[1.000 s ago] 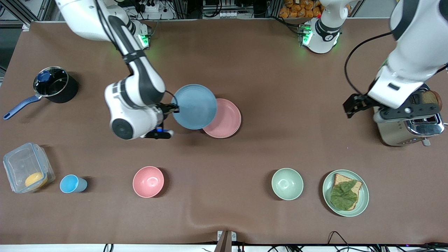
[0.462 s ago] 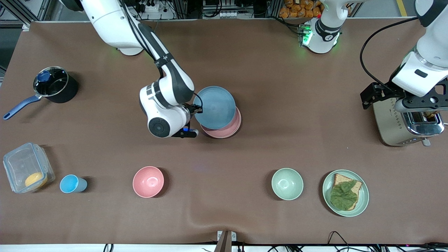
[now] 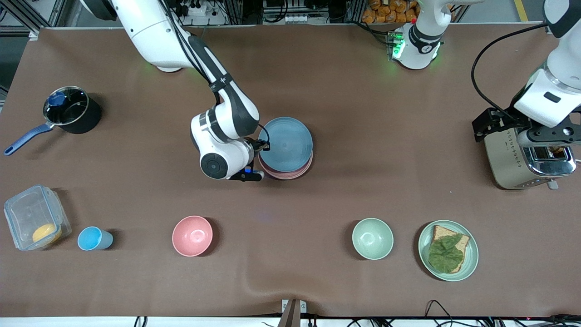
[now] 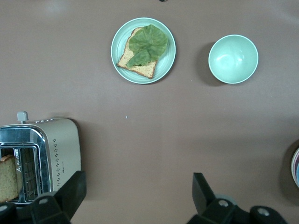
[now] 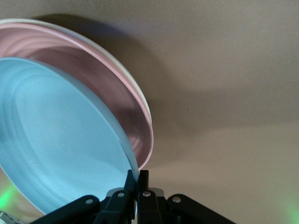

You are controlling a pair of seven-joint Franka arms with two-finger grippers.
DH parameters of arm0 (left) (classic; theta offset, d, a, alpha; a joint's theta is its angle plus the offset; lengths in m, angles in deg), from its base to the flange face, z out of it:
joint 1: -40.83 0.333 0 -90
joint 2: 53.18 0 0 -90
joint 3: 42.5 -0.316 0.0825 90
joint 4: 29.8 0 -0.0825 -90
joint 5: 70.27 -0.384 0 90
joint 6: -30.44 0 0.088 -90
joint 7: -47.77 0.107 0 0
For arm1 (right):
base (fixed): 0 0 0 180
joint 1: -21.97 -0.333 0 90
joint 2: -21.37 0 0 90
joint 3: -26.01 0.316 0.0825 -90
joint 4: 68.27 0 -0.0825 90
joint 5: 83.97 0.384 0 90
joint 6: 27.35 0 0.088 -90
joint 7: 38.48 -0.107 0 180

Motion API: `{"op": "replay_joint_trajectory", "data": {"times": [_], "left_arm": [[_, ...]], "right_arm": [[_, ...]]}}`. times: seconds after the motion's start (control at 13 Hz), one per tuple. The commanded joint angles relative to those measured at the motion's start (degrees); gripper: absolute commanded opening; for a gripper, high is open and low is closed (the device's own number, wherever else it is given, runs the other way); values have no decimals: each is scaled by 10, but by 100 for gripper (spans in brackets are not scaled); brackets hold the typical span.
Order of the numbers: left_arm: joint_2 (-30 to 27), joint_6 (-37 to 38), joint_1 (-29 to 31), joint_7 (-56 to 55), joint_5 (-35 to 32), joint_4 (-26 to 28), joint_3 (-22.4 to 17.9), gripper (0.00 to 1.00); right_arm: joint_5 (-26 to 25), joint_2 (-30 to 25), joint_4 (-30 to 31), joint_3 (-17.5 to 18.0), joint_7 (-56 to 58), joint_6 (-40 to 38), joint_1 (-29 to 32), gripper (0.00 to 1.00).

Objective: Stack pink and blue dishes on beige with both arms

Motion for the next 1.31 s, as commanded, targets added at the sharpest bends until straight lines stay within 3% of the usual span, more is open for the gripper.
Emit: {"op": "replay_joint_trajectory", "data": {"times": [0.0, 0.15, 0.23, 0.62, 0.92, 1.23], "left_arm": [[-5, -4, -9, 14, 10, 6, -11, 100], [-5, -6, -10, 14, 9, 7, -11, 100], [-5, -6, -9, 14, 9, 6, -11, 100], [-7, -6, -9, 15, 9, 5, -10, 100], [-10, -1, -3, 15, 14, 4, -5, 100], [-12, 3, -2, 15, 18, 2, -4, 100]], "right_arm": [[16, 13, -17, -6, -9, 3, -6, 0], [23, 16, -17, -6, -8, 19, -6, 81], [22, 15, -17, -6, -3, 24, -6, 100], [17, 6, -54, -8, -4, 12, 27, 100], [10, -18, -62, -31, 1, -34, 64, 100], [-48, -57, -68, -32, 3, -80, 123, 100]]}}
